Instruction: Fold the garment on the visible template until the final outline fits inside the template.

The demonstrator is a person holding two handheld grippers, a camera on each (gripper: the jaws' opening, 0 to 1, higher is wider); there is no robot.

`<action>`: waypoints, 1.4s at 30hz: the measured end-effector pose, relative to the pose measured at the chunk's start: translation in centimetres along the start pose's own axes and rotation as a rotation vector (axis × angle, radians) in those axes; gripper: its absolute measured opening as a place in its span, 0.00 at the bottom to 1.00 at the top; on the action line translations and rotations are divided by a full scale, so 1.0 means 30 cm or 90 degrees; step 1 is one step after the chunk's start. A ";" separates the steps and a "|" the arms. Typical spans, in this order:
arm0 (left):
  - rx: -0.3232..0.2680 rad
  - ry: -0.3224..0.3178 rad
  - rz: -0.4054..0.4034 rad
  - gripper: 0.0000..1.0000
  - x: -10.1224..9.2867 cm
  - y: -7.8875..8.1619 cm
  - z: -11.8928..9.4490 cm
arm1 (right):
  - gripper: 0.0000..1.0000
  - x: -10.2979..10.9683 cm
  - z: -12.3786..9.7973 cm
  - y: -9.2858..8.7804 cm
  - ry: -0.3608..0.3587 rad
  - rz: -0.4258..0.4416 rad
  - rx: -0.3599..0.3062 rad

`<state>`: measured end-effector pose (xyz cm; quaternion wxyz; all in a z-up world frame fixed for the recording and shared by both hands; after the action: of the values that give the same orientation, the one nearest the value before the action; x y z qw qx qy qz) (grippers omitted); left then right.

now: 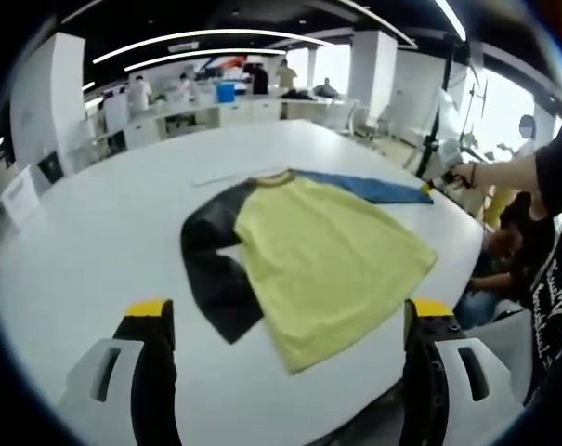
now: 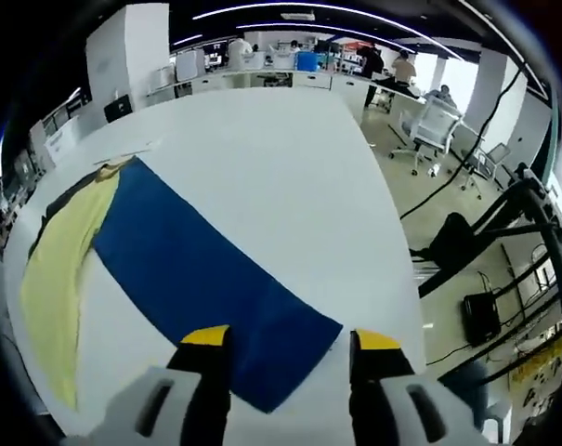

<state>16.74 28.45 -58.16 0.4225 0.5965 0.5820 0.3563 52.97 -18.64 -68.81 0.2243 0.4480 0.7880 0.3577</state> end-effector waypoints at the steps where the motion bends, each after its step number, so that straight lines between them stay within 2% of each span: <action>1: 0.000 0.000 0.001 1.00 0.000 0.000 -0.001 | 0.47 -0.001 0.001 -0.004 -0.002 0.002 0.004; 7: 0.003 0.001 0.001 1.00 -0.002 -0.001 -0.004 | 0.41 -0.002 0.000 -0.015 -0.002 0.013 0.011; 15: 0.005 0.002 -0.003 1.00 -0.004 -0.001 -0.005 | 0.26 0.003 -0.009 -0.020 -0.003 0.024 0.016; 19: 0.006 0.002 -0.001 1.00 -0.005 0.001 -0.005 | 0.17 -0.013 -0.009 -0.033 -0.013 0.010 0.029; 23: 0.009 0.004 -0.001 1.00 0.000 -0.002 -0.007 | 0.11 -0.007 -0.007 -0.029 -0.004 0.017 0.027; 28: 0.011 0.001 0.001 1.00 -0.009 -0.006 -0.004 | 0.00 0.006 0.004 -0.024 0.011 0.028 0.025; 37: 0.014 -0.005 0.002 1.00 -0.013 -0.009 -0.005 | 0.00 0.013 0.006 -0.016 0.011 0.005 0.043; 42: 0.014 -0.005 0.002 1.00 -0.014 -0.008 -0.004 | 0.00 0.023 -0.009 0.013 0.016 -0.001 0.045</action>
<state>16.51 28.04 -58.32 0.4177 0.6036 0.5829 0.3484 52.66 -18.02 -68.36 0.1984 0.4506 0.8034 0.3348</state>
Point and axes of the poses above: the point that each gripper's makers call its tool centre point, and the gripper's own axes: z roughly forward along the fingers, x roughly to its left, y roughly out of its top, the point moved 2 cm from there along -z, roughly backward along the fingers, and after that the axes turned 14 degrees about -x, right-handed, at the moved point
